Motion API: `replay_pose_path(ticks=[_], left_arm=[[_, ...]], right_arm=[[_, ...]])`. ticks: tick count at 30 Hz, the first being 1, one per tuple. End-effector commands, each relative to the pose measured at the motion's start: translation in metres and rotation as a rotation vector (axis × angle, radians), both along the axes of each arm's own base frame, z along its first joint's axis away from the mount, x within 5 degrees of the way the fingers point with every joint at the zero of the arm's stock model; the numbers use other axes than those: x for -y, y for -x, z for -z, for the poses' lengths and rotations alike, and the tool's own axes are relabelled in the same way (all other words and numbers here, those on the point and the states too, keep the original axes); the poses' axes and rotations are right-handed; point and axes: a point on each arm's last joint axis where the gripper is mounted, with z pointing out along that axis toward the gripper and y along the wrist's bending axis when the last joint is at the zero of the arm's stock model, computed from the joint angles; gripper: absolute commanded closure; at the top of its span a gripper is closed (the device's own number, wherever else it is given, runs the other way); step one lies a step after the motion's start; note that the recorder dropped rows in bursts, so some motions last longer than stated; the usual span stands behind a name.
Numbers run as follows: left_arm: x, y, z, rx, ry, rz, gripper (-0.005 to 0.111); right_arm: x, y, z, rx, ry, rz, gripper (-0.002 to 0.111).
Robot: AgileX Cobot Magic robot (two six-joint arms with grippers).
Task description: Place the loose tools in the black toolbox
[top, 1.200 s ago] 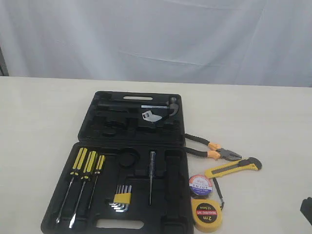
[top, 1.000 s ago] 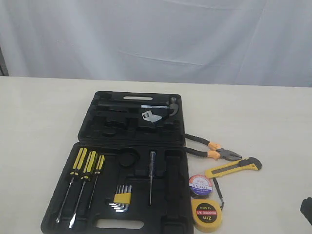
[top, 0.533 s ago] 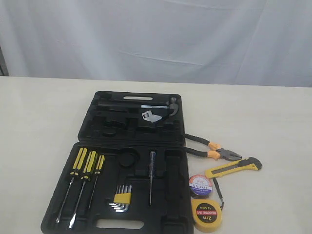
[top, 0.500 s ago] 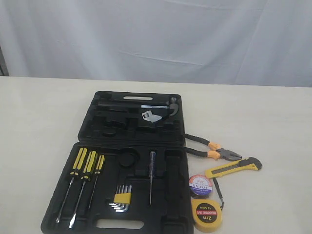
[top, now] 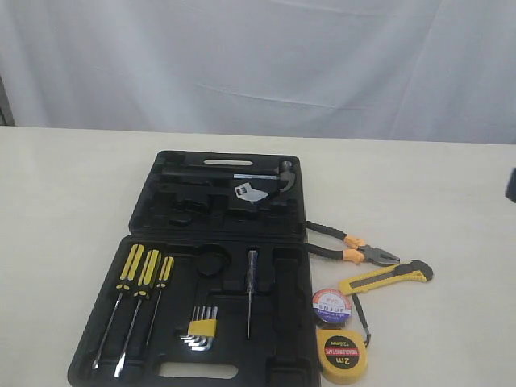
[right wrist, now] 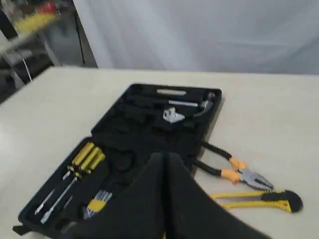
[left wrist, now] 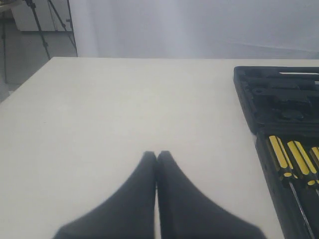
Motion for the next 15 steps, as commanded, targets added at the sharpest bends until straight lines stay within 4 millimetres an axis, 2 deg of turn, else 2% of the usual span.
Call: replay_pose_path(ticks=[1, 2, 3, 4, 5, 6, 9, 11, 15], left_arm=[[0.001, 0.000, 0.000, 0.008, 0.012, 0.004, 0.107], [0.001, 0.000, 0.000, 0.008, 0.012, 0.004, 0.107], [0.001, 0.000, 0.000, 0.008, 0.012, 0.004, 0.107], [0.001, 0.000, 0.000, 0.008, 0.012, 0.004, 0.107], [0.001, 0.000, 0.000, 0.008, 0.012, 0.004, 0.107], [0.001, 0.000, 0.000, 0.008, 0.012, 0.004, 0.107], [0.001, 0.000, 0.000, 0.008, 0.012, 0.004, 0.107], [0.001, 0.000, 0.000, 0.008, 0.012, 0.004, 0.107], [0.001, 0.000, 0.000, 0.008, 0.012, 0.004, 0.107]], right_arm=[[0.001, -0.056, -0.002, -0.381, 0.047, -0.038, 0.109], [0.001, -0.083, 0.008, -0.531, 0.055, -0.058, 0.109], [0.001, -0.097, 0.019, -0.593, 0.065, -0.073, 0.109], [0.001, -0.121, 0.045, -0.687, 0.067, -0.084, 0.109], [0.002, -0.129, 0.059, -0.727, 0.064, -0.084, 0.109], [0.000, -0.141, 0.084, -0.773, 0.065, -0.088, 0.109], [-0.017, -0.156, 0.136, -0.825, 0.102, -0.139, 0.109], [-0.026, -0.163, 0.153, -0.850, 0.135, -0.166, 0.109], [-0.030, -0.173, 0.164, -0.807, 0.151, -0.176, 0.109]])
